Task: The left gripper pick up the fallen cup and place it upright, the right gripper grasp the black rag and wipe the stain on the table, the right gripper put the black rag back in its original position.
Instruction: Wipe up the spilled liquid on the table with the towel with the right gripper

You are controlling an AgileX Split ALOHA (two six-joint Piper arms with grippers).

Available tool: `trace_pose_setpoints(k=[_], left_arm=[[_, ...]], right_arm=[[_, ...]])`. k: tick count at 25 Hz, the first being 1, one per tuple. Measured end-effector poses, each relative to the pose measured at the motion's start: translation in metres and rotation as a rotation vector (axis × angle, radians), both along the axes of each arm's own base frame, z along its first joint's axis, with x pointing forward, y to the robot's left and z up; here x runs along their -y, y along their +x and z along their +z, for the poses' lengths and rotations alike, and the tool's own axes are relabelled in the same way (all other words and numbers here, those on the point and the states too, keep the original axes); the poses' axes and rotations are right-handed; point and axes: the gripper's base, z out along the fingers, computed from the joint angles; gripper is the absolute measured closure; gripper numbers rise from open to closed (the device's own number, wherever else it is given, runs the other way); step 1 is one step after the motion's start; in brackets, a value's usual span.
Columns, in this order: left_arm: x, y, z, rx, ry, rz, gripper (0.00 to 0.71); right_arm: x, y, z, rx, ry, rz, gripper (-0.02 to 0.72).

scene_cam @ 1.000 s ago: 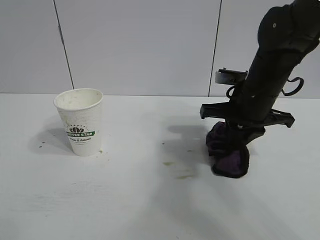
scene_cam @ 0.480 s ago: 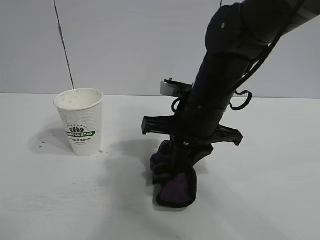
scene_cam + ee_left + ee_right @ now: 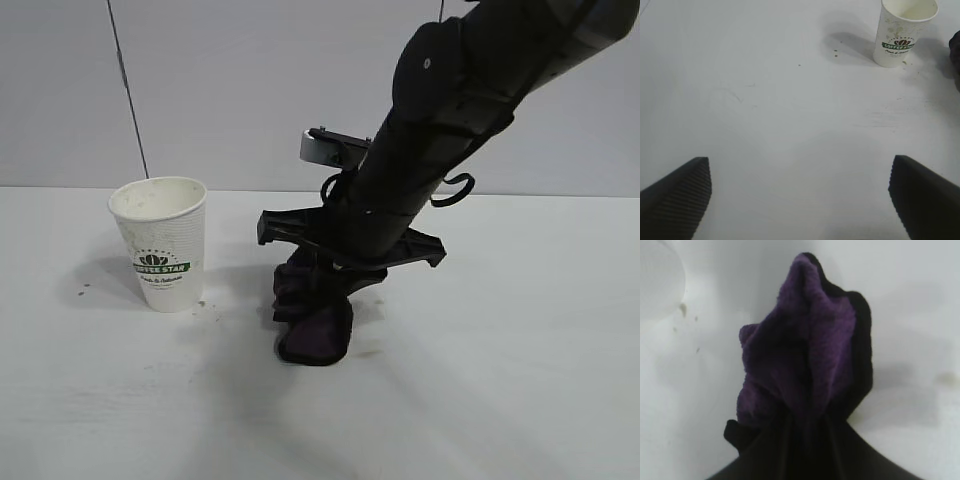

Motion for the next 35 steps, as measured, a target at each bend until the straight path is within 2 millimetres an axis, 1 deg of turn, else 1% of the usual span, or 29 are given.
trace_pose_setpoints(k=[4, 7, 9, 12, 17, 20, 24, 27, 30, 32, 35], left_arm=[[0.0, 0.0, 0.0, 0.0, 0.0, 0.0, 0.015], [0.0, 0.0, 0.0, 0.0, 0.0, 0.0, 0.015], [0.0, 0.0, 0.0, 0.0, 0.0, 0.0, 0.015], [0.0, 0.0, 0.0, 0.0, 0.0, 0.0, 0.015], [0.0, 0.0, 0.0, 0.0, 0.0, 0.0, 0.015], [0.0, 0.0, 0.0, 0.0, 0.0, 0.0, 0.015], [0.0, 0.0, 0.0, 0.0, 0.0, 0.0, 0.015], [0.0, 0.0, 0.0, 0.0, 0.0, 0.0, 0.015], [0.0, 0.0, 0.0, 0.0, 0.0, 0.0, 0.015], [0.0, 0.0, 0.0, 0.0, 0.0, 0.0, 0.015], [0.0, 0.0, 0.0, 0.0, 0.0, 0.0, 0.015]], right_arm=[[-0.001, 0.005, -0.012, 0.021, 0.004, -0.019, 0.615], [0.001, 0.007, -0.013, 0.028, 0.006, -0.027, 0.615], [0.008, 0.01, -0.013, 0.021, 0.005, -0.045, 0.615], [0.027, 0.018, -0.013, -0.012, -0.001, -0.089, 0.615], [0.066, 0.029, -0.013, -0.093, -0.014, -0.171, 0.615], [0.084, 0.03, -0.012, -0.157, -0.034, -0.186, 0.615], [0.098, 0.022, -0.011, -0.283, -0.084, -0.146, 0.615], [0.099, 0.013, -0.011, -0.371, -0.112, -0.079, 0.615], [0.092, 0.005, -0.01, -0.433, -0.089, -0.021, 0.616], [0.083, 0.0, -0.011, -0.447, -0.058, 0.021, 0.619], [0.056, -0.007, -0.012, -0.424, -0.012, 0.078, 0.619]])
